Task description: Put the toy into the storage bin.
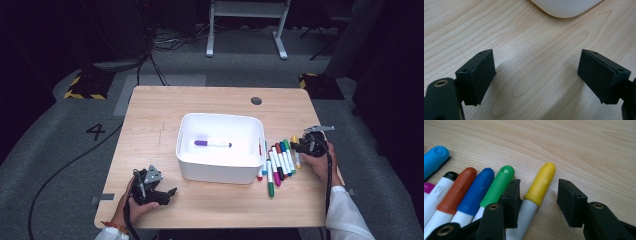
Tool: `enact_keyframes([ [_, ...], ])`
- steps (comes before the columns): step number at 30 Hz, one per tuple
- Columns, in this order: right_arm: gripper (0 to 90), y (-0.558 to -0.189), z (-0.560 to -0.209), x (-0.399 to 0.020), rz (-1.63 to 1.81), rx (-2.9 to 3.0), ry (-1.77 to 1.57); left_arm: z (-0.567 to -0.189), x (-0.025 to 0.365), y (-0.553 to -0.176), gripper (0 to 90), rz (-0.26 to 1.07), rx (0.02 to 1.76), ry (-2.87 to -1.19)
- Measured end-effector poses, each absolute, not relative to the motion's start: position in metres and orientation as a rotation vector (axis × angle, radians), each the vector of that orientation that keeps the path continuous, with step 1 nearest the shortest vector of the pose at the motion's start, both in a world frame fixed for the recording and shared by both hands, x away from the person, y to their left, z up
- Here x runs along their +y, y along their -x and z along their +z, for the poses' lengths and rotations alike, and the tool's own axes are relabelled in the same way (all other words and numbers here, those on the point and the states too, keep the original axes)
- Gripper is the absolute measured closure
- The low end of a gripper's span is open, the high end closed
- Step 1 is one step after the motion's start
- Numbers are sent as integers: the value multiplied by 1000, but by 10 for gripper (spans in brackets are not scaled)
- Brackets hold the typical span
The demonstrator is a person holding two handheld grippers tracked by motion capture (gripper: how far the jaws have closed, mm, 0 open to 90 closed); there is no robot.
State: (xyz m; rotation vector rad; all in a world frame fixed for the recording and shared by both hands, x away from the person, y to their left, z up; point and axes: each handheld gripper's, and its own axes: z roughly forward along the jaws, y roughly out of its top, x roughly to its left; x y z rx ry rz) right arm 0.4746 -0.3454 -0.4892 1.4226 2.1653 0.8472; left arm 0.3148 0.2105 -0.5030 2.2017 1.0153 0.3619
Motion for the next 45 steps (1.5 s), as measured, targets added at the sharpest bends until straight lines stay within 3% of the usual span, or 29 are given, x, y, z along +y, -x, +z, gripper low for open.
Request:
enact_keyframes([
  [4,605,-477,-490,-346,848,2143,-1431,-503,210,-315,147,362,1015,-2202],
  [8,739,-478,-490,-348,865,2133,-1437,-503,211,-315,147,362,1015,-2202],
  [19,745,-466,-477,-357,988,2120,-1389,-503,211,-315,147,360,1014,-2203],
  [29,746,-433,-404,-326,1194,2141,-1123,-503,211,-315,147,360,1015,-2203],
  [45,746,-399,-322,-258,1380,2226,-755,-503,211,-315,147,360,1013,-2202],
])
